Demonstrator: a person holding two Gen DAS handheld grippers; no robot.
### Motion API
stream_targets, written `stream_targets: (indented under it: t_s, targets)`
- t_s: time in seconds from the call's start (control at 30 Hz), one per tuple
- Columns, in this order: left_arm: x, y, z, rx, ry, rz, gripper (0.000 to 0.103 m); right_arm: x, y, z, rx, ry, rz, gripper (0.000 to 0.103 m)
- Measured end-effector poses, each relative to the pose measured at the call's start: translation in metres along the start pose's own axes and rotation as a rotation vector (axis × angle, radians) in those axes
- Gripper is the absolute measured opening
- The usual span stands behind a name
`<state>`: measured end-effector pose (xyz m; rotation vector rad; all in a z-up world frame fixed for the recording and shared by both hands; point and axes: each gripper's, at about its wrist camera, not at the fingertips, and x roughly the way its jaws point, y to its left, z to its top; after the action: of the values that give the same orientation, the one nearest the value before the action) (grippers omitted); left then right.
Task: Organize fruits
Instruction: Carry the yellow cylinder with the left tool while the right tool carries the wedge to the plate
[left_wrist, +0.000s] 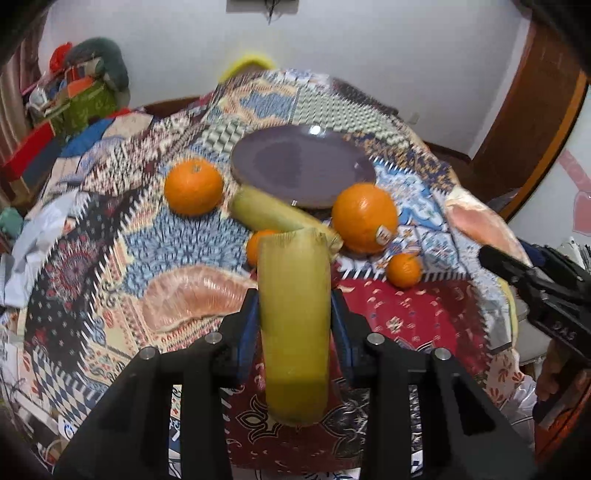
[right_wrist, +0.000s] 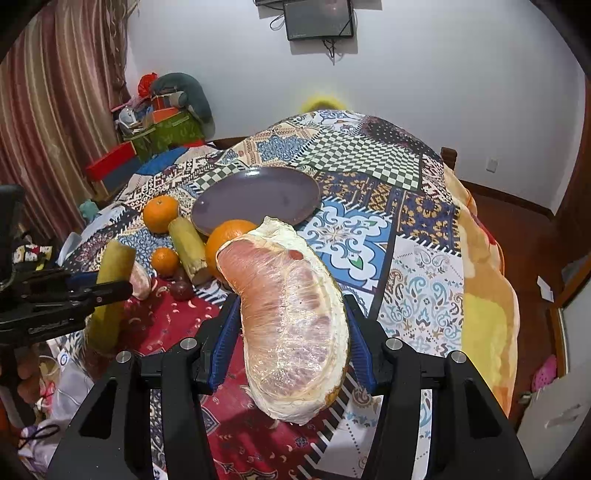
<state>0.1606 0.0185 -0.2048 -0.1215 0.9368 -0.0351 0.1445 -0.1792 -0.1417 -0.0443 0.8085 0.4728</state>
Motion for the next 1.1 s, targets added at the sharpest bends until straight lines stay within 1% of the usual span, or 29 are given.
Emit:
stream_targets:
  t_s: [0.2, 0.4, 0.53, 0.63, 0.83, 1.1]
  targets:
    - [-0.017, -0.002, 0.014, -0.003, -0.059, -0.032, 0.036, -0.002, 0.005, 0.011, -0.013, -0.03, 0.001, 0.051]
    - [-0.025, -0.001, 0.029, -0.005, -0.107, -0.04, 0.036, -0.003, 0.008, 0.027, -0.02, -0.071, -0.004, 0.051]
    - [-0.027, 0.002, 0.041, -0.011, -0.14, -0.032, 0.036, -0.003, 0.01, 0.039, -0.021, -0.098, -0.003, 0.051]
    - [-0.028, 0.006, 0.051, -0.022, -0.156, -0.04, 0.036, -0.001, 0.01, 0.046, -0.024, -0.116, -0.005, 0.051]
    - [-0.024, 0.012, 0.067, -0.027, -0.183, -0.025, 0.036, 0.005, 0.01, 0.063, -0.022, -0.146, 0.001, 0.051]
    - [-0.01, 0.021, 0.09, -0.03, -0.204, -0.014, 0.036, 0.017, 0.013, 0.085, -0.039, -0.185, 0.004, 0.051]
